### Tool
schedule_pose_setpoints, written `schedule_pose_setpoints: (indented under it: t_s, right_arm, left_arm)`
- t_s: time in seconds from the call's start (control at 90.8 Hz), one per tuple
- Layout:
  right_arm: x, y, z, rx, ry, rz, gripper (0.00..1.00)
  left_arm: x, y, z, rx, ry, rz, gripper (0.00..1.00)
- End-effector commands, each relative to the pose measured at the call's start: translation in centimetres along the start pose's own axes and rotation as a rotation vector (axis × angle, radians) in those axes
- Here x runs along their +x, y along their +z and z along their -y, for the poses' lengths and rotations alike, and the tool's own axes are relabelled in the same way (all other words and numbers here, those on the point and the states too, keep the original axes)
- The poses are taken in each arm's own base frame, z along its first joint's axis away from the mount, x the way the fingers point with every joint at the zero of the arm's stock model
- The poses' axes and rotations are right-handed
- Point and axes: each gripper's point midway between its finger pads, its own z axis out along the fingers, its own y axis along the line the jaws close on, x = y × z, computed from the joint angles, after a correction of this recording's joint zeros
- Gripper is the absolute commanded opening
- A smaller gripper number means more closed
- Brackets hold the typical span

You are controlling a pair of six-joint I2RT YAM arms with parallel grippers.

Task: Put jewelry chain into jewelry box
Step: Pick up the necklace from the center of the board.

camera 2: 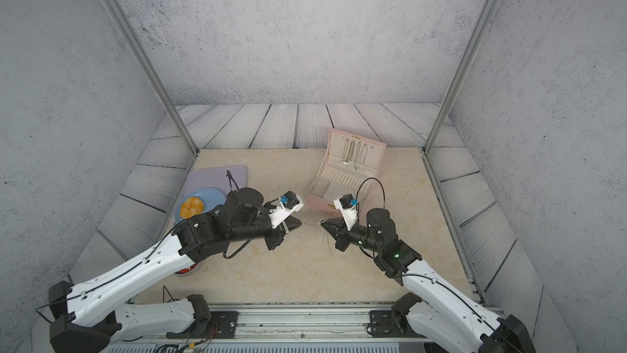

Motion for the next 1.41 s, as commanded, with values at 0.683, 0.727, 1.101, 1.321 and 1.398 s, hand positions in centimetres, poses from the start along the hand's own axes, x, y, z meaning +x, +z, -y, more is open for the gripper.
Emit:
schedule_pose_setpoints:
  t_s: [0.683,0.727,1.101,1.321,1.398]
  right_arm:
    - [2.9,2.1,1.1,-0.028,0.021,-0.042,0.06]
    - [3.3,2.1,0.8,-0.042,0.009,-0.054,0.07]
    - [4.7,1.5,-2.5,-0.238,-0.006,-0.127,0.4]
    - [4.4,1.4,-3.5,-0.279,-0.019,-0.129,0.49]
    - [4.1,1.6,-3.5,-0.276,-0.023,-0.111,0.49]
  left_arm:
    - [-1.6,2.9,1.3,0.137,-0.059,-0.007,0.0]
    - [-1.5,3.1,1.3,0.137,-0.06,-0.015,0.0]
    - [-1.7,3.8,1.1,0.136,-0.057,-0.035,0.0]
    - [-2.1,3.4,1.1,0.137,-0.055,-0.022,0.0]
    - [-2.2,3.3,1.3,0.144,-0.054,-0.018,0.0]
